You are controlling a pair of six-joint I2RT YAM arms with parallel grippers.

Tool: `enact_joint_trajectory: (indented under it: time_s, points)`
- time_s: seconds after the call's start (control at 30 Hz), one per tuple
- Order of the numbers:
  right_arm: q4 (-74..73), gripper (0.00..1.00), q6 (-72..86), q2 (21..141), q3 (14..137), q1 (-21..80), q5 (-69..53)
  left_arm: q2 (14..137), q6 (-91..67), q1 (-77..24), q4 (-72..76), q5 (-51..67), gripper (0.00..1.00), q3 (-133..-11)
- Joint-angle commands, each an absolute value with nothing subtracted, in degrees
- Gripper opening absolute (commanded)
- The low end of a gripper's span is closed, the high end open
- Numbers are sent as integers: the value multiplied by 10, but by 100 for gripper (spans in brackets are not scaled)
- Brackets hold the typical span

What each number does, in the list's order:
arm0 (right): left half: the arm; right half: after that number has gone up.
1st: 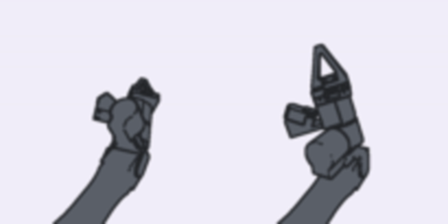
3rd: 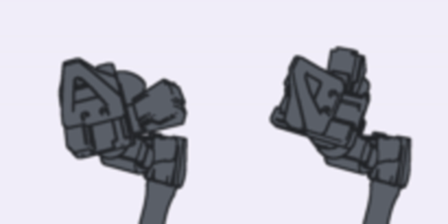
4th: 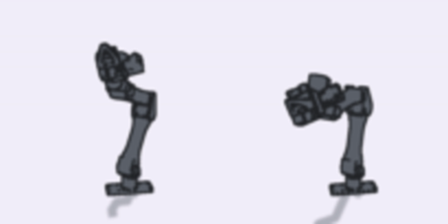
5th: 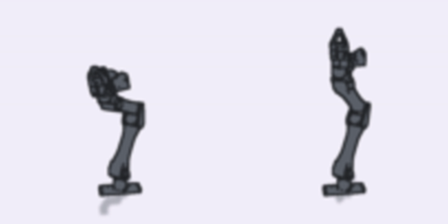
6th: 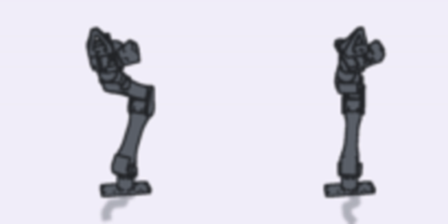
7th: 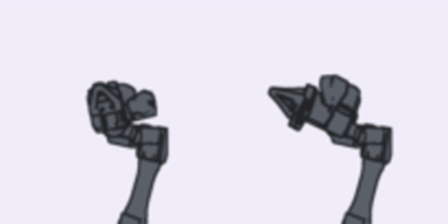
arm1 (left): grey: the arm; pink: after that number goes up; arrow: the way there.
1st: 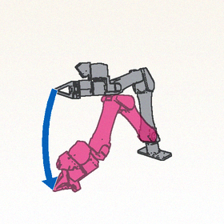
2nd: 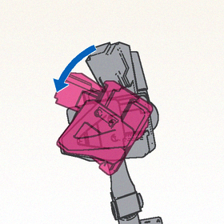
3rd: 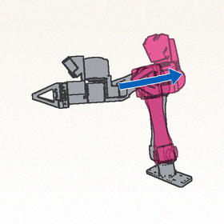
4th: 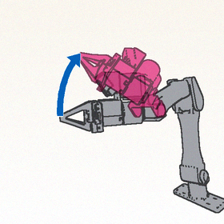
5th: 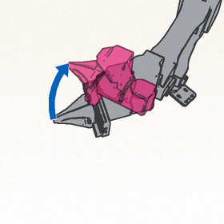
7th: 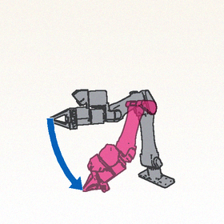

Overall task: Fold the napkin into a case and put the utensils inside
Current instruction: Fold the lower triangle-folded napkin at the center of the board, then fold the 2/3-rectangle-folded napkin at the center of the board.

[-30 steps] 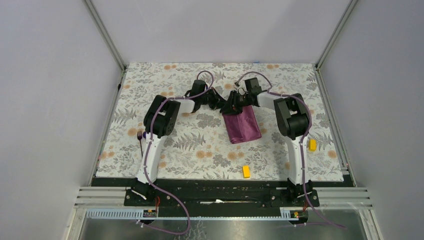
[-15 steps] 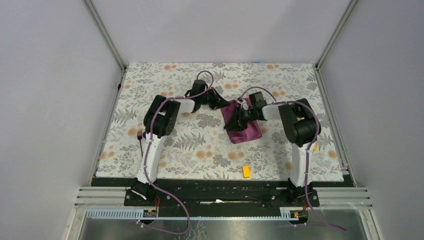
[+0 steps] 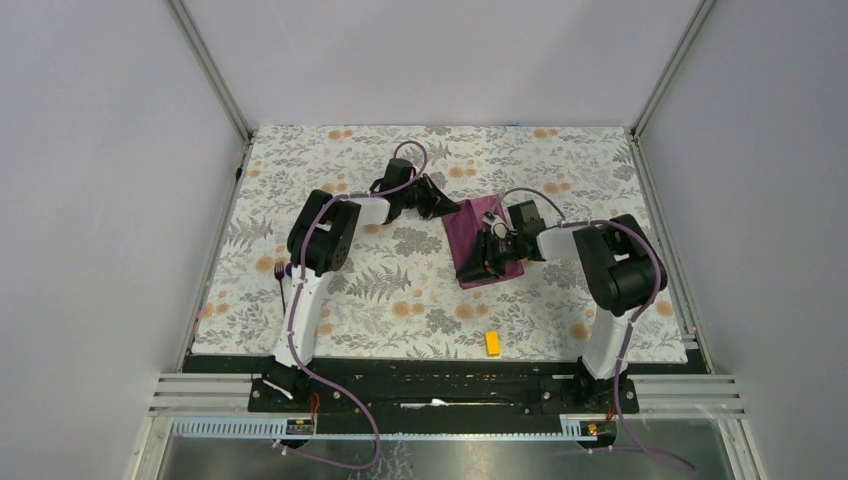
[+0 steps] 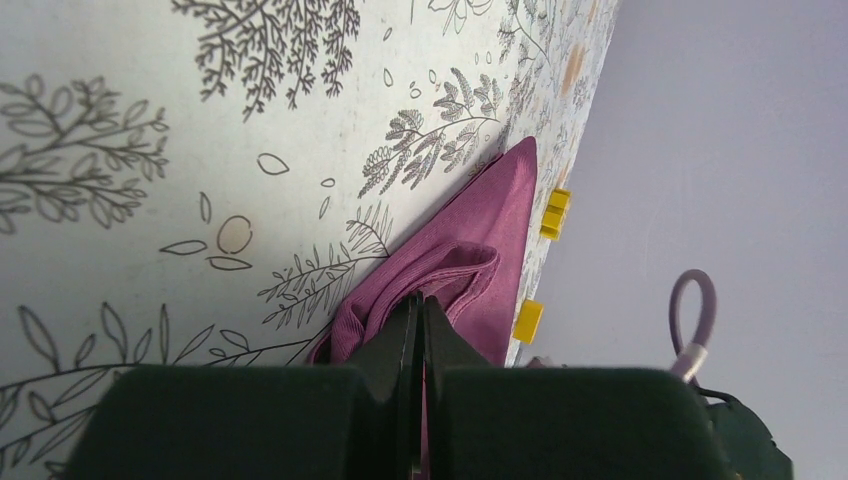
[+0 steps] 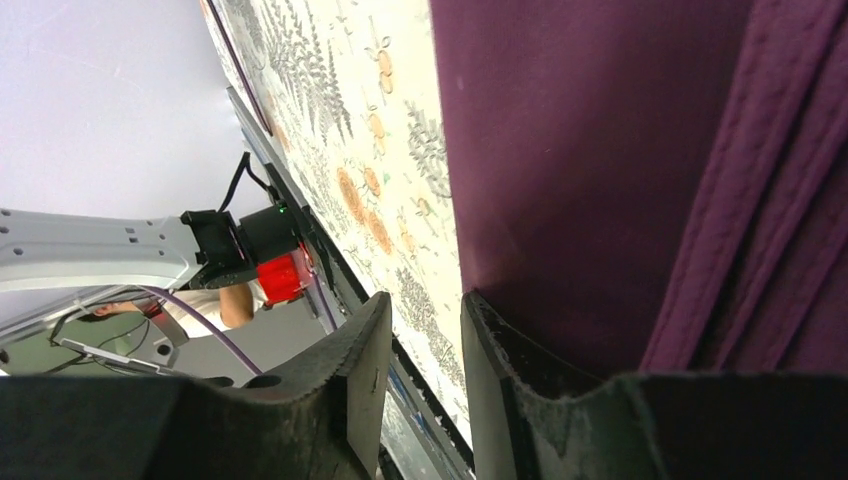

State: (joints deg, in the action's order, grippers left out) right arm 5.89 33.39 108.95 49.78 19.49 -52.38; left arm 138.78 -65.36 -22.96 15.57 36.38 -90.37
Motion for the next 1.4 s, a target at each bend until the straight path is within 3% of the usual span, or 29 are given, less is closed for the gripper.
enact_joint_trajectory:
  time_s: [0.0, 0.2, 0.33, 0.47, 0.63, 0.77, 0.87, 0.93, 1.17, 1.37]
  points:
    - [35, 39, 307, 1034, 488, 206, -511, 1401, -617, -220, 89, 290, 0, -902]
    - [50, 40, 297, 1070, 457, 207, -487, 1400, -606, -221, 70, 301, 0, -926]
    - [12, 41, 290, 1020, 465, 206, -473, 1385, -588, -222, 52, 316, 4, -945]
    - [-84, 48, 270, 941, 511, 204, -428, 1364, -577, -222, 42, 336, 18, -956]
    - [-154, 65, 253, 879, 531, 150, -326, 1331, -567, -222, 20, 366, 43, -981]
    - [-181, 73, 242, 864, 530, 75, -278, 1300, -546, -222, -27, 383, 52, -1012]
    - [-182, 76, 240, 889, 532, 33, -288, 1271, -535, -222, -53, 397, 67, -1024]
    - [-179, 77, 239, 912, 534, 21, -296, 1249, -528, -222, -68, 409, 72, -1026]
    - [-150, 75, 234, 974, 526, 17, -302, 1133, -474, -222, -108, 440, 76, -946]
    - [-114, 53, 226, 983, 493, 17, -320, 1001, -379, -238, -166, 418, 77, -806]
